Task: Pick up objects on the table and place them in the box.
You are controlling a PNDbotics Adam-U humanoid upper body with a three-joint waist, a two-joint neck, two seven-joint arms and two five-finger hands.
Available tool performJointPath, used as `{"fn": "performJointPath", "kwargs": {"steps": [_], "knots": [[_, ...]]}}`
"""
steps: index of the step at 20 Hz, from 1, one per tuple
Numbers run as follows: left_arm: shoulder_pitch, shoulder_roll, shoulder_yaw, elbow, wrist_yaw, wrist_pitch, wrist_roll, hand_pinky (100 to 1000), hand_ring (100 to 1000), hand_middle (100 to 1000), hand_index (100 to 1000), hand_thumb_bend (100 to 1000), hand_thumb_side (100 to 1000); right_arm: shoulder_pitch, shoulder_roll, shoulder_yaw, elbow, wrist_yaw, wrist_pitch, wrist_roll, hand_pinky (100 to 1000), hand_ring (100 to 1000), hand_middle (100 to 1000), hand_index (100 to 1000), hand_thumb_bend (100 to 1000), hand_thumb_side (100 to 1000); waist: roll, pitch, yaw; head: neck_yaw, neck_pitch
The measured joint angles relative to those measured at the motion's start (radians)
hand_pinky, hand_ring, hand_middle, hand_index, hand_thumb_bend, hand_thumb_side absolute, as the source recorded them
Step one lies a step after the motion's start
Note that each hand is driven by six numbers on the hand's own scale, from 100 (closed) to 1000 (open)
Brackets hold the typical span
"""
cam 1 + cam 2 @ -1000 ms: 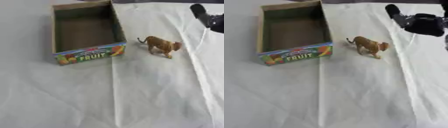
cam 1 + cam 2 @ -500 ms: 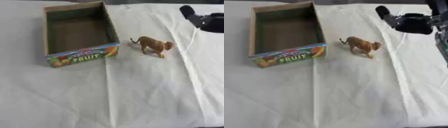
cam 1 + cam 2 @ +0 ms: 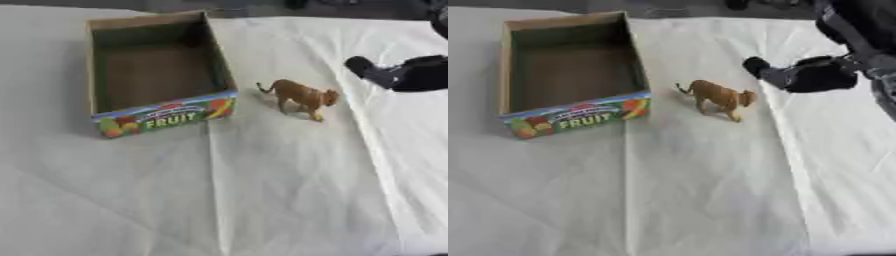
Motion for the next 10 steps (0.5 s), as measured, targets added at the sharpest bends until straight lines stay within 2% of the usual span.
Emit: {"fn": "performJointPath", "kwargs": {"steps": [2,3,6,10], "knots": [[0.000,0.000,0.000,0.000,0.002,0.001,-0.001,737,933,900,986,722,100,-0.016,-0.028,0.030,0.000,-0.021,0.022,0.030,874,911,765,873,419,227,-0.002,-0.002,0.002,-0.003,-0.001],[0.000,0.002,0.000,0.000,0.003,0.002,-0.002,737,932,900,985,722,100,-0.026,-0.038,0.045,0.000,-0.033,0.036,0.045,876,913,764,870,420,227,-0.002,-0.003,0.003,-0.004,-0.003],[-0.001,0.008,0.000,0.000,0.007,0.004,-0.004,737,932,899,983,722,100,-0.059,-0.060,0.076,0.000,-0.075,0.080,0.089,881,920,775,878,421,238,-0.002,-0.005,0.007,-0.007,-0.010],[-0.002,0.008,-0.001,0.000,0.010,0.004,-0.005,736,932,899,979,721,100,-0.111,-0.073,0.110,0.000,-0.116,0.142,0.153,879,920,774,881,429,301,-0.005,-0.010,0.009,-0.012,-0.017]]}}
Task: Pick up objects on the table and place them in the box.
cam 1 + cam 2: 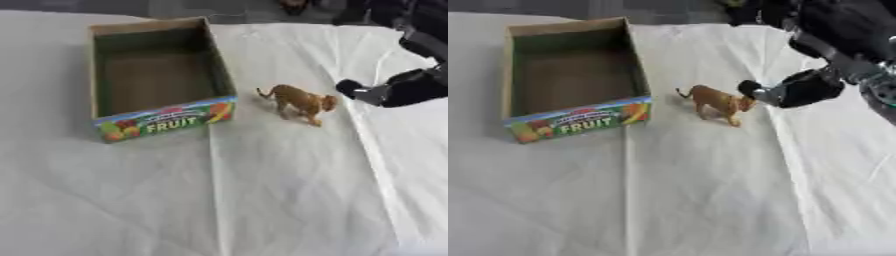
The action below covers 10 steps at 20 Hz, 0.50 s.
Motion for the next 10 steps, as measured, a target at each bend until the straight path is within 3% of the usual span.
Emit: {"fn": "performJointPath", "kwargs": {"steps": [4,5,7,10], "knots": [[-0.007,0.000,-0.003,0.000,0.007,0.002,-0.004,735,931,898,970,717,100,-0.061,-0.004,0.043,0.000,-0.009,0.067,0.069,880,930,784,886,431,323,-0.003,-0.001,0.001,-0.005,0.000],[-0.007,0.000,-0.005,0.000,0.007,0.002,-0.005,735,931,897,967,716,100,-0.074,-0.004,0.055,0.000,-0.007,0.084,0.086,881,935,794,893,424,266,-0.003,-0.001,0.001,-0.007,0.000],[-0.007,0.000,-0.006,0.000,0.010,0.002,-0.006,735,931,897,965,716,100,-0.098,-0.004,0.082,0.000,-0.004,0.114,0.119,885,944,805,902,480,363,-0.005,-0.002,0.002,-0.010,0.000],[-0.007,0.000,-0.006,0.000,0.011,0.003,-0.009,734,931,896,962,715,100,-0.136,-0.004,0.123,0.000,0.000,0.145,0.168,882,942,781,882,546,394,-0.009,-0.004,0.002,-0.010,0.000]]}}
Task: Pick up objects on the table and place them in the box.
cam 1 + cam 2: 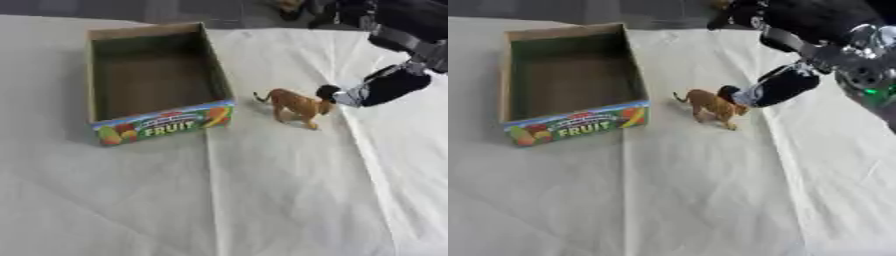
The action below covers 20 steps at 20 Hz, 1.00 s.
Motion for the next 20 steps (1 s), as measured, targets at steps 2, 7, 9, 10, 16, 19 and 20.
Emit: {"fn": "performJointPath", "kwargs": {"steps": [2,7,9,10,16,19,20], "knots": [[0.000,0.000,0.000,0.000,0.001,0.001,-0.002,733,931,896,960,715,100,-0.023,0.000,0.024,0.000,0.005,0.016,0.033,879,942,756,879,576,417,0.000,-0.001,-0.001,0.000,0.000],[-0.001,0.000,-0.001,0.000,0.003,0.001,-0.003,733,931,894,955,713,100,-0.061,0.002,0.076,0.000,0.008,0.077,0.114,875,944,730,891,608,432,-0.006,-0.002,-0.003,0.000,0.000],[-0.001,0.000,-0.002,0.000,0.004,0.002,-0.004,732,930,894,955,714,100,-0.072,0.003,0.091,0.000,0.008,0.106,0.143,872,945,727,892,624,440,-0.006,-0.002,-0.003,0.000,0.000],[-0.001,0.000,-0.003,0.000,0.004,0.002,-0.004,732,930,894,954,714,100,-0.077,0.006,0.098,0.000,0.007,0.119,0.157,871,943,726,890,626,447,-0.006,-0.002,-0.003,0.000,0.000],[-0.001,0.000,-0.006,0.000,0.004,0.003,-0.006,731,930,887,946,712,100,-0.115,0.029,0.119,0.000,0.005,0.187,0.250,855,933,737,888,620,485,-0.009,-0.002,-0.002,0.002,0.000],[-0.001,0.000,-0.006,0.000,0.004,0.003,-0.006,730,929,884,943,710,102,-0.129,0.039,0.122,0.000,0.009,0.212,0.289,850,929,739,886,612,504,-0.010,-0.002,-0.001,0.005,0.000],[-0.001,0.000,-0.006,0.000,0.004,0.003,-0.006,730,929,883,942,710,102,-0.131,0.041,0.122,0.000,0.013,0.220,0.299,850,929,740,886,610,506,-0.010,-0.002,-0.001,0.006,0.000]]}}
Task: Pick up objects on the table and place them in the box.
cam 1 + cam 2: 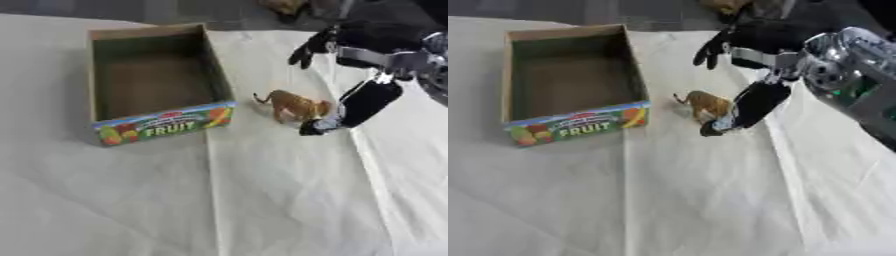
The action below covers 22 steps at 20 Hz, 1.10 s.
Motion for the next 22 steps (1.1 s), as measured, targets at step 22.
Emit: {"fn": "performJointPath", "kwargs": {"steps": [22], "knots": [[-0.008,0.000,0.000,0.000,0.001,0.001,-0.002,725,928,875,932,694,111,-0.011,0.051,0.042,0.002,0.098,0.150,0.062,851,937,747,888,575,557,-0.001,0.026,0.009,-0.006,-0.004]]}}
